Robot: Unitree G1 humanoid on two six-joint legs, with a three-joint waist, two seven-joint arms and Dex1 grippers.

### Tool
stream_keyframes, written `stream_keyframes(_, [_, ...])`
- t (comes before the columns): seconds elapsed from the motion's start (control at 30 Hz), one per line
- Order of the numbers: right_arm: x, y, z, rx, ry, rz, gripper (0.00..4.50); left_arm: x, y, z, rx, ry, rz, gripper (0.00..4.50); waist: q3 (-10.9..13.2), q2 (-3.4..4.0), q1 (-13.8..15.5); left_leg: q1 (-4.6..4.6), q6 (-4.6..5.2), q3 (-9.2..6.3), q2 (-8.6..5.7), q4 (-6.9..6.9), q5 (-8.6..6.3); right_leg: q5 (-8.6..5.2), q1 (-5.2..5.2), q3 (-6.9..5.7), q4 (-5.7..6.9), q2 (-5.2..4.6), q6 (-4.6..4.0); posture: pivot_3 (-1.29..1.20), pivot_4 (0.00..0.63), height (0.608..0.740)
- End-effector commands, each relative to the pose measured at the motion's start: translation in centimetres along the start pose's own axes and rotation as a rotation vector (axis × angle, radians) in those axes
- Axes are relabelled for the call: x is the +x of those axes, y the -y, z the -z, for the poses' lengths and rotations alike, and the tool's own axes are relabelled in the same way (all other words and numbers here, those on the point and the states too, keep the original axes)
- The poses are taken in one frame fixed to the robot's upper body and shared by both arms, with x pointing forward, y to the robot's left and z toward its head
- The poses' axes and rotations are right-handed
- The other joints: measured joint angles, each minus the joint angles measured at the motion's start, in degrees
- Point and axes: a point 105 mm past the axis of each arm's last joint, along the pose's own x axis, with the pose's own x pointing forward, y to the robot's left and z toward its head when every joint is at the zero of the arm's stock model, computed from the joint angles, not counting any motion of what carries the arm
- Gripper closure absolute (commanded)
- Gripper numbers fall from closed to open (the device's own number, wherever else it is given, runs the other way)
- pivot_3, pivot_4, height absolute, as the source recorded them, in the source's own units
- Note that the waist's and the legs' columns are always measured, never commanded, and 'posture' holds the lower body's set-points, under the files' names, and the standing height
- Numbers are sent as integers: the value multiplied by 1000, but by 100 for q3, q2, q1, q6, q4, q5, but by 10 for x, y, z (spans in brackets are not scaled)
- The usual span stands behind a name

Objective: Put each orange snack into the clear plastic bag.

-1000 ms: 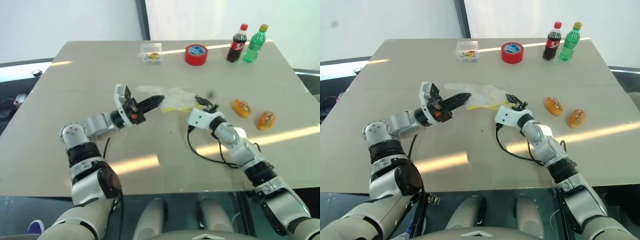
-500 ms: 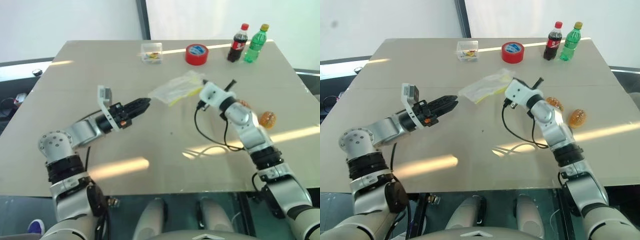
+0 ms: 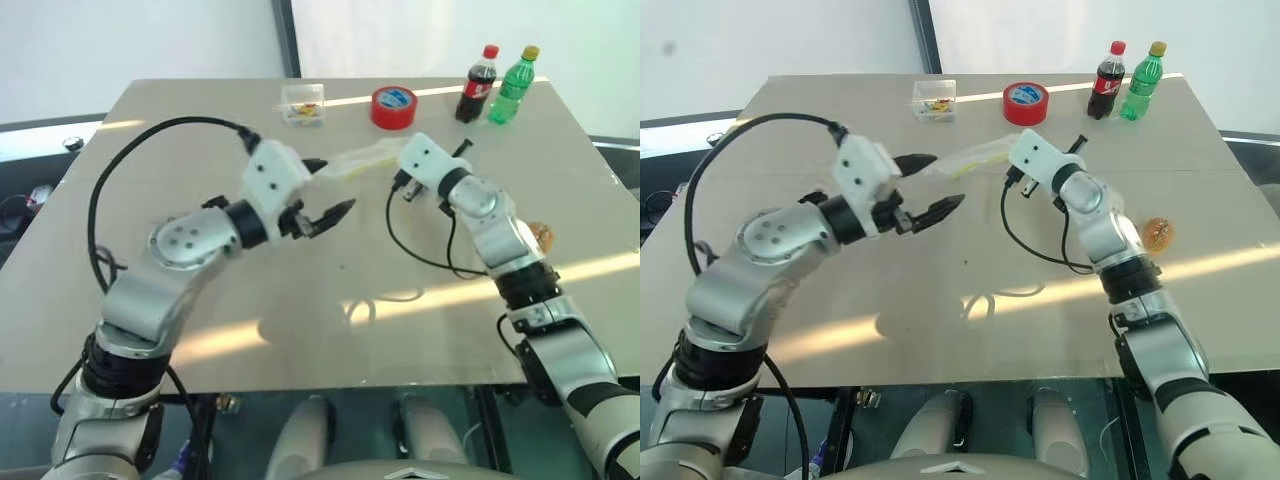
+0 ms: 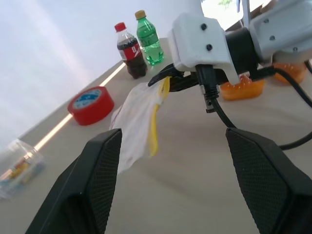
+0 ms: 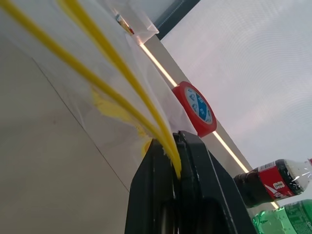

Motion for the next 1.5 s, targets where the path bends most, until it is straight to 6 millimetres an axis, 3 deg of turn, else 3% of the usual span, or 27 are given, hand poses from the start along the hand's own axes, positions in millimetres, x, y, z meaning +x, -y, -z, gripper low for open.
stream_keyframes(0.03, [4, 8, -18, -16, 36, 23, 4500, 10, -3, -5, 174, -21, -58, 898, 2, 0, -3, 0, 2, 0, 0, 0, -1, 0, 0, 0, 1, 1, 0, 0, 150, 740])
stream_keyframes(0.37, [2, -3, -29, -4, 66, 17, 4500, 29, -16, 2, 246, -57, -130, 898, 6, 0, -14, -5, 19, -1, 1, 2, -10, 0, -6, -1, 4, 8, 1, 0, 150, 740])
stream_keyframes(0.53, [1, 1, -32, -6, 67, 32, 4500, 32, -12, 7, 264, -65, -112, 898, 7, 0, -10, -6, 19, -2, 1, 3, -10, 0, -7, -3, 4, 8, 1, 0, 150, 740])
stream_keyframes(0.63, [0, 1, -32, -9, 67, 32, 4500, 34, -11, 6, 270, -56, -110, 1570, 7, 0, -11, -6, 19, -2, 1, 4, -10, 0, -7, -3, 4, 8, 1, 0, 150, 740])
stream_keyframes(0.7, [-1, 0, -31, -13, 65, 31, 4500, 36, -9, 6, 270, -50, -102, 2284, 7, 0, -8, -6, 19, -3, 2, 4, -10, 0, -7, -3, 4, 8, 1, 0, 150, 740])
stream_keyframes(0.73, [-1, -1, -31, -16, 63, 30, 4500, 36, -9, 6, 270, -48, -100, 3031, 7, 0, -8, -6, 19, -3, 1, 4, -10, 0, -6, -3, 4, 8, 1, 0, 150, 740])
stream_keyframes(0.83, [-2, -1, -31, -14, 61, 32, 4500, 37, -8, 8, 274, -52, -90, 4317, 7, 0, -8, -6, 19, -4, 1, 5, -10, 0, -6, -5, 5, 8, 1, 0, 150, 740])
stream_keyframes(1.07, [-6, -6, -27, -14, 50, -9, 4500, 35, -17, 20, 302, -80, -123, 4473, 7, 0, -9, -6, 3, -4, 1, 6, -1, 0, -6, -5, 6, 8, 1, 0, 150, 740])
stream_keyframes(1.17, [-12, -8, -25, 16, 62, -29, 3765, 30, -28, 27, 309, -83, -162, 4500, 7, 0, -8, -7, 4, -4, 1, 7, -1, 0, -6, -6, 6, 8, 1, 0, 150, 740])
stream_keyframes(1.33, [-29, -3, -23, 47, 72, -3, 1625, 28, -37, 40, 290, -73, -200, 4500, 7, 0, -2, -7, 4, -7, 3, 8, -2, 0, -6, -8, 6, 7, 1, 0, 150, 740])
stream_keyframes(1.5, [-52, -3, -26, 156, 91, -9, 1625, 27, -38, 40, 322, -46, -194, 4500, 7, -1, 22, -18, 9, -18, 2, 15, -5, 0, -6, -18, 4, 2, 1, 0, 150, 740])
